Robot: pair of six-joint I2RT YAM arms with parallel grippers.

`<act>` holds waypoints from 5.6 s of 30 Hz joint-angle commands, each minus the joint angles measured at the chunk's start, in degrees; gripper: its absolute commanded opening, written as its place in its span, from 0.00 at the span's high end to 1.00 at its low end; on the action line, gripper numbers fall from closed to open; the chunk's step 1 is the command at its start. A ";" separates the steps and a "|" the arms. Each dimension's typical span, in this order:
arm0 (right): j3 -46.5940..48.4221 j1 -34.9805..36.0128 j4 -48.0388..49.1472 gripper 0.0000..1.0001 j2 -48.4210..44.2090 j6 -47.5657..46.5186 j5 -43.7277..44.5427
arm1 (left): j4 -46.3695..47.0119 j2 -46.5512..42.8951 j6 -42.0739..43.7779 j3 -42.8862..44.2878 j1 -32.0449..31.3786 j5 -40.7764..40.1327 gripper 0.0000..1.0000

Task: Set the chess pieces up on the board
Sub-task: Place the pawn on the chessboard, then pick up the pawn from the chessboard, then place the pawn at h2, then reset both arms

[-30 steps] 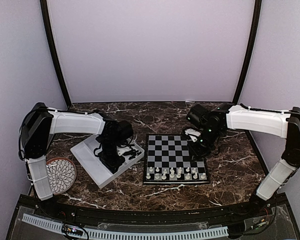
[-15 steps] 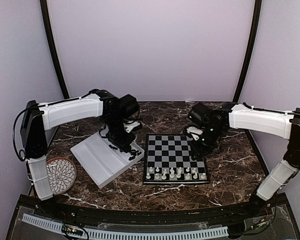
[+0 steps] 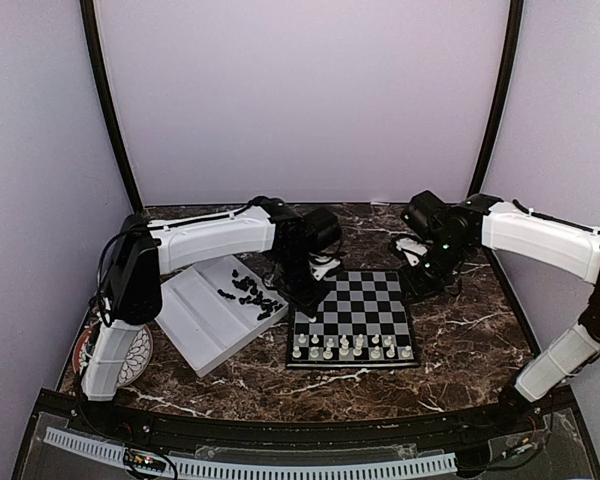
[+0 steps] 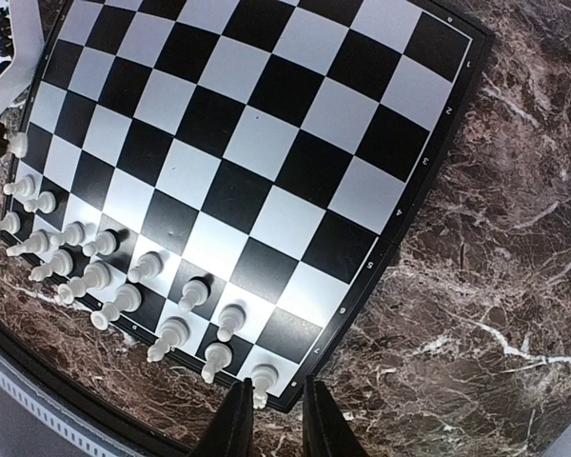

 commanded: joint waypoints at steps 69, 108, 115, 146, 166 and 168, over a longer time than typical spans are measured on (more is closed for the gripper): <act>40.30 16.86 -5.16 0.99 42.64 -3.27 -3.21 | 12.30 -45.74 -9.72 -35.70 7.73 -19.00 0.67; -4.78 7.72 1.01 1.00 3.42 4.11 5.22 | 15.43 -34.30 -10.88 -26.95 7.64 -11.09 0.68; -6.78 7.24 2.60 0.99 3.99 3.99 6.25 | 15.52 -36.17 -12.42 -29.03 7.64 -11.07 0.68; -2.88 6.99 1.25 0.75 6.05 3.32 8.57 | 14.61 -41.33 -14.88 -33.69 7.66 -12.04 0.68; 6.47 -1.94 17.04 0.01 -15.23 11.57 27.33 | 15.94 -49.15 -13.83 -39.76 9.41 -26.26 0.12; 6.56 -2.08 16.90 0.01 -13.53 11.26 25.17 | 15.63 -48.43 -13.55 -39.05 9.46 -26.19 0.11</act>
